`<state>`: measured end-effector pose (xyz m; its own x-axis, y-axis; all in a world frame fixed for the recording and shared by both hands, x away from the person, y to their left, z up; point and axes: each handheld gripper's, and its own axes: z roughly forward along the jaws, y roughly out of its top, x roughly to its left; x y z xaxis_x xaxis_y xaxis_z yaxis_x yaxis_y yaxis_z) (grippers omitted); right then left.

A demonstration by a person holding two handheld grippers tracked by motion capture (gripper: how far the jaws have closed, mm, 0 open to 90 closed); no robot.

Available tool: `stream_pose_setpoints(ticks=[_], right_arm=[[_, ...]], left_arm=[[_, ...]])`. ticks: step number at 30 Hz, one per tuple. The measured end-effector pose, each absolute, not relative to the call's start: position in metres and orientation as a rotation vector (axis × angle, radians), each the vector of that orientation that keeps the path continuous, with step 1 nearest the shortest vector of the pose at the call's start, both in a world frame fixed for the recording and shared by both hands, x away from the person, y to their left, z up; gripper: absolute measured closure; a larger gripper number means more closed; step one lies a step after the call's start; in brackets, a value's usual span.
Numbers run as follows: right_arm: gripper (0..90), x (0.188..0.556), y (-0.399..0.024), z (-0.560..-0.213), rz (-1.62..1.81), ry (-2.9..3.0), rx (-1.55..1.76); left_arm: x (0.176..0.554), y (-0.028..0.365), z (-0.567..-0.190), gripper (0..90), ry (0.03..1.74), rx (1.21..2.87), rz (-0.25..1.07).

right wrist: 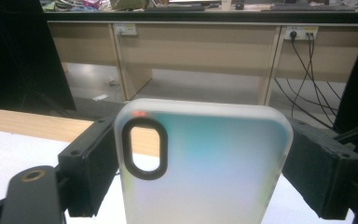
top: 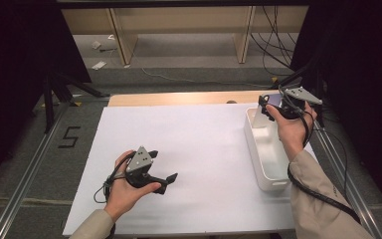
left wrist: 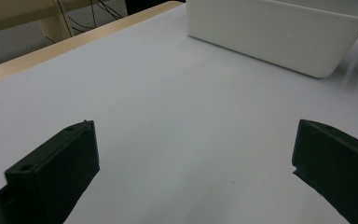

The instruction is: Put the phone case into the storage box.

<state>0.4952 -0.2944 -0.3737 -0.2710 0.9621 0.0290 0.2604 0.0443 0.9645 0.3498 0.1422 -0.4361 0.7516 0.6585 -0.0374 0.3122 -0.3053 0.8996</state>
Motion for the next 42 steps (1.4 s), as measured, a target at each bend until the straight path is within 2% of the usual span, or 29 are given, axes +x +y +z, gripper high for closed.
stream_pose_setpoints(ticks=[42], right_arm=[[17.8,0.513,-0.290,-0.381,1.210,1.660,1.304]], left_arm=[[0.349,0.142,-0.436,0.0,0.745,1.896,0.410]])
